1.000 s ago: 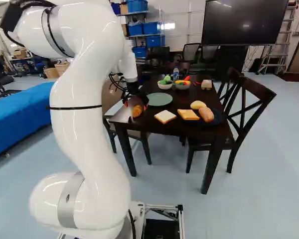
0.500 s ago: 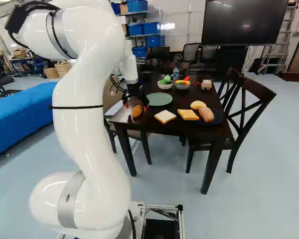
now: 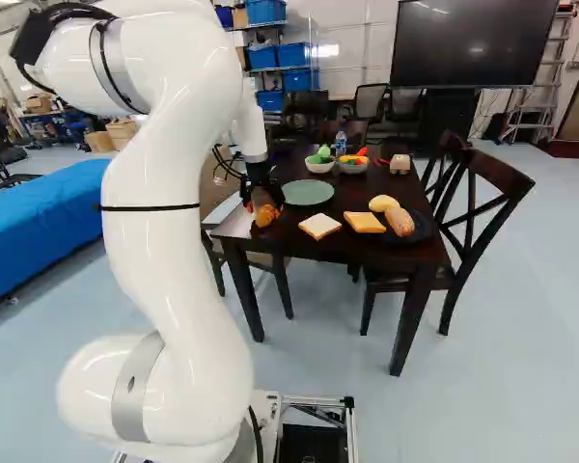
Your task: Move the croissant to the empty plate
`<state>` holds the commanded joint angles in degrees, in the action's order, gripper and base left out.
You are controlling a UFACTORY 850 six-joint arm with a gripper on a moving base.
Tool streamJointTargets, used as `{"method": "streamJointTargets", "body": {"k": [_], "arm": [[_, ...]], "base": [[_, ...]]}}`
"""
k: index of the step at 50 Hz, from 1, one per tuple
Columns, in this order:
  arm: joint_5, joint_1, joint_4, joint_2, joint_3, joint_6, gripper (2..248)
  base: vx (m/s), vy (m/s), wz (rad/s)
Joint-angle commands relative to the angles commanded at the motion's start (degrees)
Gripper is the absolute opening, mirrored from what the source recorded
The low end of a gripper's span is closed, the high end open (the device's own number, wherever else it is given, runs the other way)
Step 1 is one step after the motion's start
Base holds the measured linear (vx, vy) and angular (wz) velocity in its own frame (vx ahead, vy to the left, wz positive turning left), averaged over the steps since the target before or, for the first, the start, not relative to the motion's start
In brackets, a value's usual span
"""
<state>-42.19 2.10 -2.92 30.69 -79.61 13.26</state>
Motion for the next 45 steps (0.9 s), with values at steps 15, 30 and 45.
{"method": "streamJointTargets", "body": {"k": [15, 30, 45], "arm": [[0.0, 0.0, 0.0, 0.0, 0.0, 0.0, 161], [0.0, 0.0, 0.0, 0.0, 0.0, 0.0, 143], [0.0, 0.0, 0.0, 0.0, 0.0, 0.0, 143]], "base": [[0.0, 0.0, 0.0], [0.0, 0.0, 0.0], [0.0, 0.0, 0.0]]}}
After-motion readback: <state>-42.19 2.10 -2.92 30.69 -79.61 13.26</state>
